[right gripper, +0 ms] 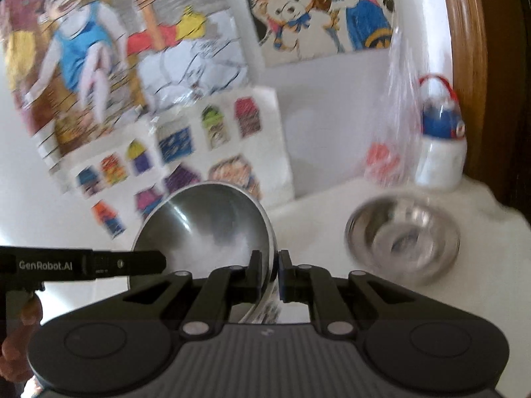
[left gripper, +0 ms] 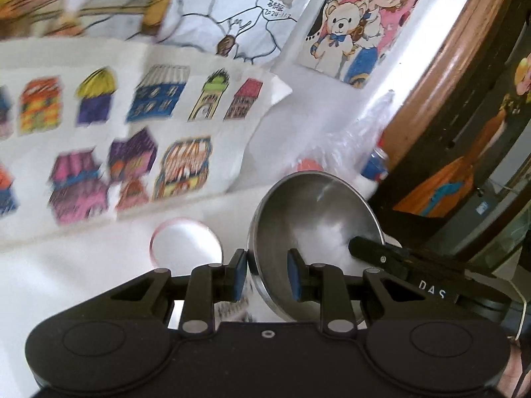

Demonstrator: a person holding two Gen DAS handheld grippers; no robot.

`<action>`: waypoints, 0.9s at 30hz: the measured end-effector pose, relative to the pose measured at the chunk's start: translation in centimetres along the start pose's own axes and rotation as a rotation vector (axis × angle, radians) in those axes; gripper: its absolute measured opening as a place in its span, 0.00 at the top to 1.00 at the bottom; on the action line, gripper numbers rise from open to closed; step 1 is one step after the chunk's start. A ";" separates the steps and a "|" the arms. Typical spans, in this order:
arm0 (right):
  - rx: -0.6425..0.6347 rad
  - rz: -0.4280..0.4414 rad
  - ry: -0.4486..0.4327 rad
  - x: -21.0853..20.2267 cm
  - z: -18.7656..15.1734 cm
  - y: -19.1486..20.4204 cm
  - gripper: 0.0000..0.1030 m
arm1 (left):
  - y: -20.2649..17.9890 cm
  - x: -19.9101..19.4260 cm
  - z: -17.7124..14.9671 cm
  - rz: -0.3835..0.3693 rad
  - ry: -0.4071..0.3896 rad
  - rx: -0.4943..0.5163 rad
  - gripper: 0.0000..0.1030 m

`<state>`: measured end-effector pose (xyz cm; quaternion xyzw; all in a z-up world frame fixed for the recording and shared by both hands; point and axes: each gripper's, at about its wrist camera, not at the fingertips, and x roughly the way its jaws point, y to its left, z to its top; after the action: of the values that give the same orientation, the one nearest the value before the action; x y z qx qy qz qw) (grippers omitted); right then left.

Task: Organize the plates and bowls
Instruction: 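Lift the steel bowl with both grippers, set it down, open both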

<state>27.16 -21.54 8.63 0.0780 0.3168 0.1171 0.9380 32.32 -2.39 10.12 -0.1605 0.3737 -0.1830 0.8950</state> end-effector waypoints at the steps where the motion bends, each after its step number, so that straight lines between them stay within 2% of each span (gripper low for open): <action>1: 0.005 0.010 0.013 -0.5 -0.9 0.4 0.89 | 0.1 -1.0 -0.8 -0.003 0.005 -0.004 0.73; 5: 0.013 0.029 0.079 -1.8 -4.1 1.4 0.89 | 0.4 -3.9 -3.8 -0.005 0.030 -0.004 0.73; 14: 0.016 0.067 0.239 -2.8 -10.0 3.5 0.88 | 2.3 -6.9 -10.0 0.030 0.100 0.021 0.73; 20: 0.009 0.091 0.326 -2.7 -11.7 4.1 0.88 | 3.8 -7.8 -13.4 0.049 0.164 0.030 0.72; 27: -0.026 0.072 0.391 -1.9 -12.2 4.9 0.87 | 5.4 -7.4 -15.7 0.070 0.247 0.010 0.72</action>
<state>17.41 -16.45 1.16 0.0531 0.4883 0.1674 0.8548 17.17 3.26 1.82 -0.1192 0.4858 -0.1720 0.8487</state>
